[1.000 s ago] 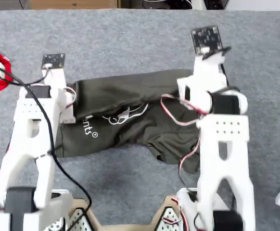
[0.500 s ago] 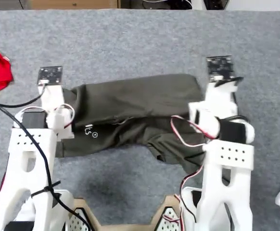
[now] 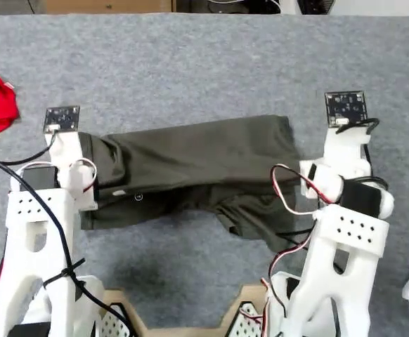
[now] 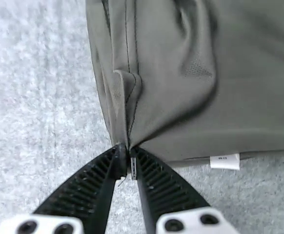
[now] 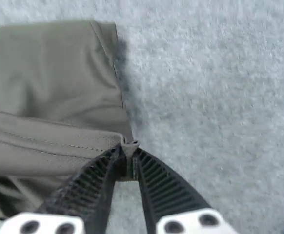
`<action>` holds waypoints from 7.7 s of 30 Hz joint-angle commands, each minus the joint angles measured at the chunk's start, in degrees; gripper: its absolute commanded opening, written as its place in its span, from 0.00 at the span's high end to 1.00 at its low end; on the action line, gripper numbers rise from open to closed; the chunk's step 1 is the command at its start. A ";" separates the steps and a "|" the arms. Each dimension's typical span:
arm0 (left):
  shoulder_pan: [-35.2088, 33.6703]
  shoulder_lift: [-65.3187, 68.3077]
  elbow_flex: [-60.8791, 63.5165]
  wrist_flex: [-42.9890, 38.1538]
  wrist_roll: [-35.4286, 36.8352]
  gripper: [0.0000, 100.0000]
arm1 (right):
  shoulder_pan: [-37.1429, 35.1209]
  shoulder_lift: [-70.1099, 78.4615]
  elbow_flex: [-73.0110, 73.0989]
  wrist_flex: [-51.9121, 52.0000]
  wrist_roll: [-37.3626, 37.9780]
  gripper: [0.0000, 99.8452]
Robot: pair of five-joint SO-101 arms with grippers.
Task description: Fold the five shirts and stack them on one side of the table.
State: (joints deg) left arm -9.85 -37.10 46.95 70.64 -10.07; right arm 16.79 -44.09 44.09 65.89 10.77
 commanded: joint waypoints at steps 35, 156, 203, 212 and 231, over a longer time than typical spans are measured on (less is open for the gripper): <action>-10.29 -1.71 -15.56 20.40 1.32 0.54 | -11.82 -1.27 -7.69 3.34 15.38 0.82; 5.36 46.64 -73.67 28.04 6.15 0.98 | -19.12 54.73 -66.86 36.04 37.63 0.92; -8.26 -4.53 -1.14 9.76 2.02 0.98 | -33.10 53.85 -24.13 8.18 30.68 0.98; -8.35 -4.53 -1.32 9.85 2.02 0.98 | -33.45 42.33 -23.16 14.15 30.59 0.97; -8.35 -4.53 -1.32 9.85 1.93 0.98 | -38.11 20.09 -1.45 9.58 30.59 0.84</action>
State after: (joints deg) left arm -17.58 -40.44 46.15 80.66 -7.60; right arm -20.48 -20.53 41.36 76.62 41.71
